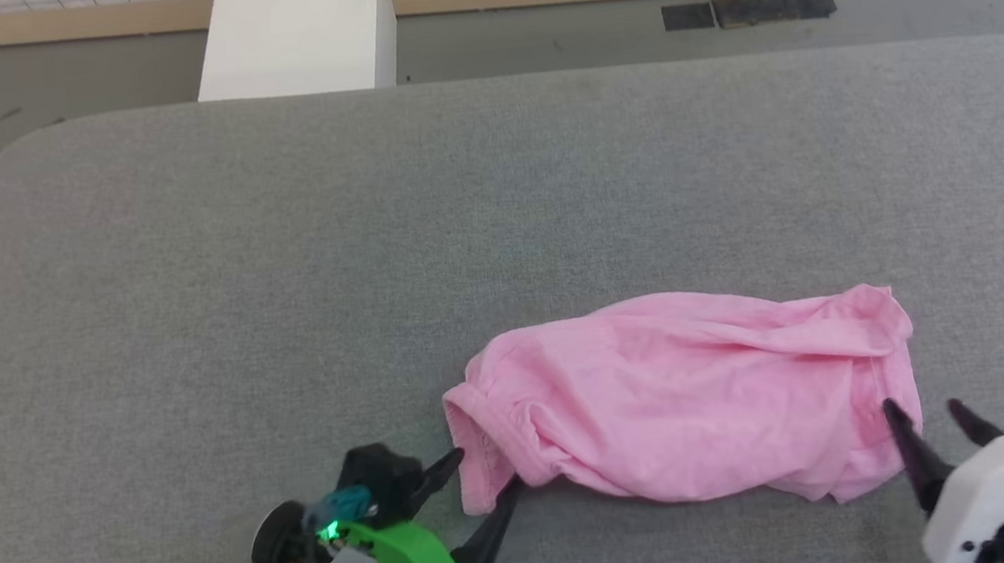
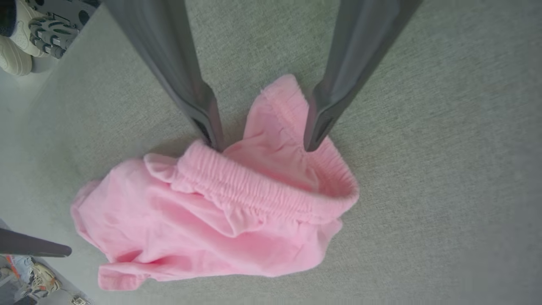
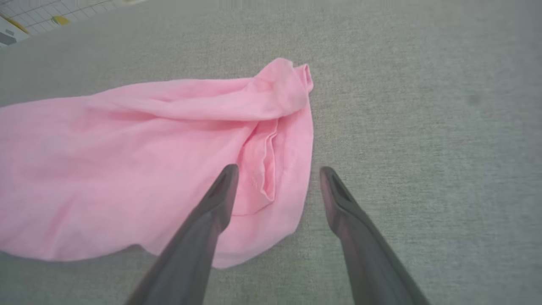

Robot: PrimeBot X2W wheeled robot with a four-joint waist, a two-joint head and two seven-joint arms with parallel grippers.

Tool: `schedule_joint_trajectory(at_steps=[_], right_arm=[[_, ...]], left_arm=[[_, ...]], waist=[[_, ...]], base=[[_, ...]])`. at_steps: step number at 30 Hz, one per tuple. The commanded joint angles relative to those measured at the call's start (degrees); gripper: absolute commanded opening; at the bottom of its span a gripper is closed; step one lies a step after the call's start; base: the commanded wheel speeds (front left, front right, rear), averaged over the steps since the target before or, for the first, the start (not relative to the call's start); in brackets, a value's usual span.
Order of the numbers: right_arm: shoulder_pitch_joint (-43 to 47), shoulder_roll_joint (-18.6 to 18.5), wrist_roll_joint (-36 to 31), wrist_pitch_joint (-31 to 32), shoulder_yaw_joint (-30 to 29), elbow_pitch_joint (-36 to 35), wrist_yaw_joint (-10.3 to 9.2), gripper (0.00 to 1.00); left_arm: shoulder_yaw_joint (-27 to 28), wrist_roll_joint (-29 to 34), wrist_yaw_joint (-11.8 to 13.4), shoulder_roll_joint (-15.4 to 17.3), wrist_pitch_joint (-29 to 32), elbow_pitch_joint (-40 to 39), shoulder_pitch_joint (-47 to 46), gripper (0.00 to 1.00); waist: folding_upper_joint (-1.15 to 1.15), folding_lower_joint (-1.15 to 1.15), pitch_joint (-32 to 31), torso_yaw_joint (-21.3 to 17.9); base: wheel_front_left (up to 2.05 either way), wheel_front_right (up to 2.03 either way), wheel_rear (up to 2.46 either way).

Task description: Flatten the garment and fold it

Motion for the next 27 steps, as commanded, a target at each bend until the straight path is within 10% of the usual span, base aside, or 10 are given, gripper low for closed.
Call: schedule_joint_trajectory(at_steps=[1,16,27], right_arm=[[0.59,-0.01,-0.25,-0.60,-0.78,-1.28,-0.10,1.00],[-4.24,-0.01,-2.63,-6.94,-3.46,1.82,-0.10,1.00],[-10.40,-0.01,-0.07,-5.80,-3.26,12.94,-0.10,1.00]], left_arm=[[0.87,-0.53,0.87,-0.13,-1.58,-0.59,1.45,1.00],[19.90,8.08,10.18,-5.48,-17.36,-0.29,4.06,1.00],[38.93,21.79,3.34,-17.80,-17.40,-0.72,6.29,1.00]], waist=[[0.00,0.00,-0.77,0.15],[0.00,0.00,-1.88,1.65],[0.00,0.00,-0.99,1.49]], base=[[0.00,0.00,0.00],[0.00,0.00,0.00],[0.00,0.00,0.00]])
